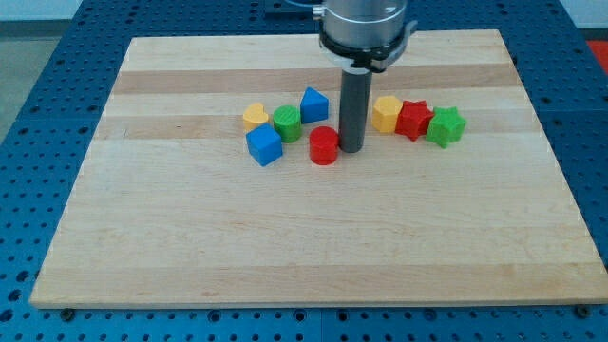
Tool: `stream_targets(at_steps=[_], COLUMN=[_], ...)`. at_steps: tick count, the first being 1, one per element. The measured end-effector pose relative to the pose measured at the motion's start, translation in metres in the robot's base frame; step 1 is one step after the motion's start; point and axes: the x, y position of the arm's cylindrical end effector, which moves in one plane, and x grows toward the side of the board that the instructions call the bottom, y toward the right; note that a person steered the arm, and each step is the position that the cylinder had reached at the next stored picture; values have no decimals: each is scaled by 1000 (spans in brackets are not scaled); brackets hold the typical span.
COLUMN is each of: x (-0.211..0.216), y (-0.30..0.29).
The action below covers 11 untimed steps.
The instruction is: Push the red circle into the blue cube
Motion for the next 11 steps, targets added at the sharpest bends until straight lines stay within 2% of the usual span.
stream_targets(at_steps=[3,8,9,11], x=[25,17,31,28], y=[-3,-23,-23,-23])
